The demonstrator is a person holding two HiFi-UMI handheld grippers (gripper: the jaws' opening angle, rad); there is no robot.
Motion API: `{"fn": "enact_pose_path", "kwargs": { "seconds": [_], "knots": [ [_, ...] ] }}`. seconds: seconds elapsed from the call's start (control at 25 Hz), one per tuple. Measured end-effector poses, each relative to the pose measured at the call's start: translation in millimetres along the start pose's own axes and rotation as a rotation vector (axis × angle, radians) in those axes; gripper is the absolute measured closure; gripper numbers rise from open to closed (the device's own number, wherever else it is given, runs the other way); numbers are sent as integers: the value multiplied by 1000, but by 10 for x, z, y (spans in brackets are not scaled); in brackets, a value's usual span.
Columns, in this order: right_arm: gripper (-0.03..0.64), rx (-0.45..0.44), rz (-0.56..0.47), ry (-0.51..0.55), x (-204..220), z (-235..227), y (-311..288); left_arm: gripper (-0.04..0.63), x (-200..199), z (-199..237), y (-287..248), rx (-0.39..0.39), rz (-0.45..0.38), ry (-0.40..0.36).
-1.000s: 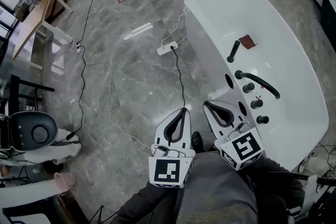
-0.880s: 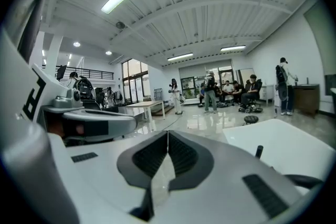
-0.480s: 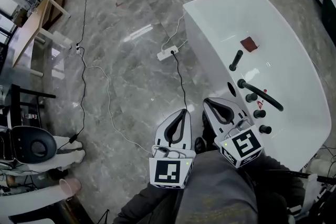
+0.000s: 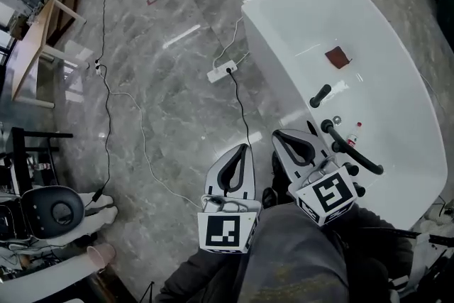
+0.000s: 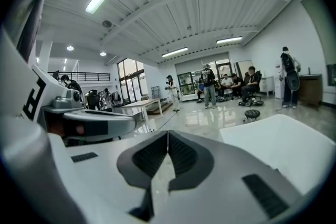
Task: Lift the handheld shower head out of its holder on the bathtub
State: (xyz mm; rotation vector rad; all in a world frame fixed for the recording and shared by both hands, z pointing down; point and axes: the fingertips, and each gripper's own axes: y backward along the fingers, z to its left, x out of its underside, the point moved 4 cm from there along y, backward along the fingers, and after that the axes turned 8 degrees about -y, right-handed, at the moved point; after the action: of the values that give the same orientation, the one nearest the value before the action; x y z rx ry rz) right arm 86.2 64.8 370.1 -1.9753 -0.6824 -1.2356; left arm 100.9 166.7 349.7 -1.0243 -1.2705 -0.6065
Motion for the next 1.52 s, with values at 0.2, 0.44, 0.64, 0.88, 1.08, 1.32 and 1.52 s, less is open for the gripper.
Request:
{"fn": "enact_pose_path", "kwargs": {
  "seconds": [0.2,0.44,0.64,0.88,1.08,1.32,1.52],
  "knots": [
    [612,-9,17,-21,-89,-329,-172,594,-72,26,-402,-1,21,0],
    [612,-22,-29,-7,-372,-562,-280,594,-310,44,-664,-21,-6,-22],
    [612,-12,-51,-18,-432,-748,-339,594,-333,12,-878,1,0,-40],
    [612,74,-55,-50,-441,-1041,-442,594,-345,38,-1280,98,11,-49],
    [612,198,-98,-60,-621,-1334,-595,594,-499,93,-1763,239,-21,-88],
    [612,366,-153,-94,-820,-1435,-940,594,-708,460,-2208,411,-54,-142],
    [612,444,-160,-94,-945,-1407,-1268,594,-766,776,-2465,497,-61,-153]
  ]
}}
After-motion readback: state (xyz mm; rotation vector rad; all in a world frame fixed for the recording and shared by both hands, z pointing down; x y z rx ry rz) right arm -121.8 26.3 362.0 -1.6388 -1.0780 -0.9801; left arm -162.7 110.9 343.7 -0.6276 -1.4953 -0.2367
